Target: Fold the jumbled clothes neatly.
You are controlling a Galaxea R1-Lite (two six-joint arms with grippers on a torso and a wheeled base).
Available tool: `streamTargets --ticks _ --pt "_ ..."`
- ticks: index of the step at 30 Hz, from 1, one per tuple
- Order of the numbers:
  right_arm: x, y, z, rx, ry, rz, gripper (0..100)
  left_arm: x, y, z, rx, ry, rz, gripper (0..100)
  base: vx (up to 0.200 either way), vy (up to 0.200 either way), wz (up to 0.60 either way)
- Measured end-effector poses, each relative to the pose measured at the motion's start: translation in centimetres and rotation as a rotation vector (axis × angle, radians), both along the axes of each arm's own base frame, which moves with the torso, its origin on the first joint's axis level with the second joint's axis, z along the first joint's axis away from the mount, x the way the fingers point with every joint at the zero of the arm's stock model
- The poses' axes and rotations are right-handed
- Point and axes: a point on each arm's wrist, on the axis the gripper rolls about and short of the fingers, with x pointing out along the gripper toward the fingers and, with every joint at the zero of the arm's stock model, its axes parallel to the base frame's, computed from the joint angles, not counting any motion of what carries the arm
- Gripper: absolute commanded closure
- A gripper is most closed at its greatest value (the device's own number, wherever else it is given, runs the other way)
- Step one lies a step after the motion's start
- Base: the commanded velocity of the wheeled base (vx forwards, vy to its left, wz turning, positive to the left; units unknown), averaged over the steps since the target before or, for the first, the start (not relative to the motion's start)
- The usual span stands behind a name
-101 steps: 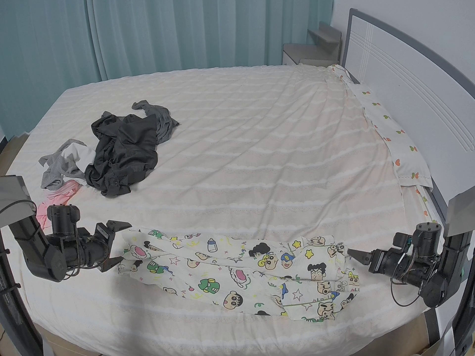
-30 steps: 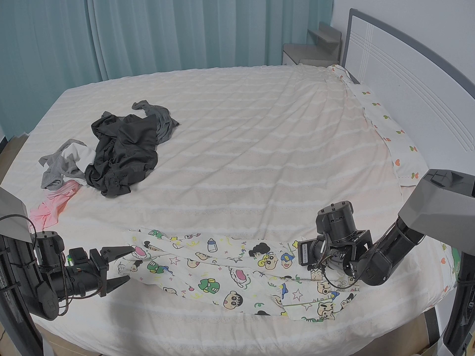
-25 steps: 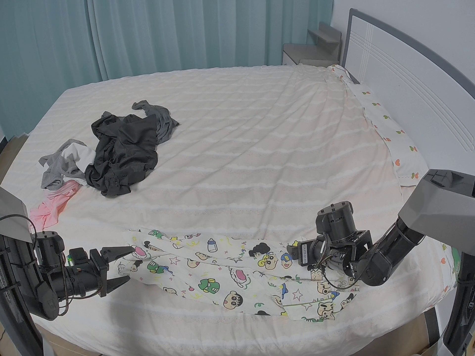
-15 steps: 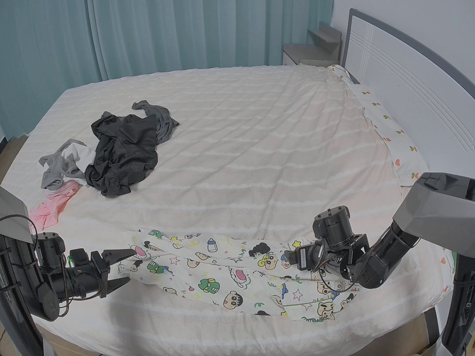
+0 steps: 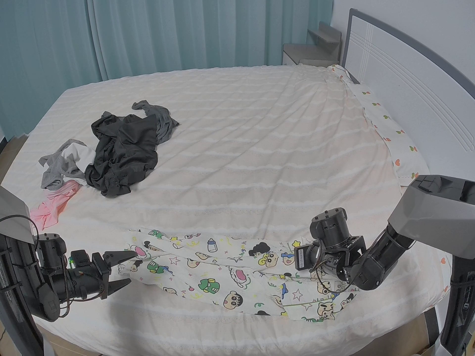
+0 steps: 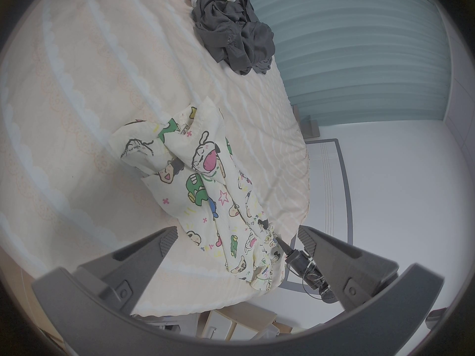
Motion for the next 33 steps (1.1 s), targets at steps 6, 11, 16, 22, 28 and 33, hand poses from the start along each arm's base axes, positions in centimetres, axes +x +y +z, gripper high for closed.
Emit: streamTargets --ticks 6,11,16,22,28,33 --pt "-0.7 0.7 0.4 -0.002 -0.015 0.014 100 0.0 0.0 0.0 0.000 0.001 -0.001 0 0.000 0.000 0.00" --pt "-1.7 1.5 0.7 -0.005 -0.025 0.046 100 0.0 0.0 0.0 0.000 0.001 -0.001 0 0.000 0.000 0.00" --pt "-2.4 2.4 1.0 0.019 -0.067 0.082 100 0.0 0.0 0.0 0.000 0.001 -0.001 0 0.000 0.000 0.00" --pt "-2.8 2.8 0.5 0.016 -0.065 0.099 100 0.0 0.0 0.0 0.000 0.001 -0.001 0 0.000 0.000 0.00" --pt "-3.2 2.7 -0.2 0.004 -0.043 0.102 0 0.0 0.0 0.0 -0.001 0.001 -0.002 0 0.000 0.000 0.00" --pt "-3.4 2.6 0.3 0.029 -0.061 0.101 0 0.0 0.0 0.0 0.000 0.002 -0.001 0 0.000 0.000 0.00"
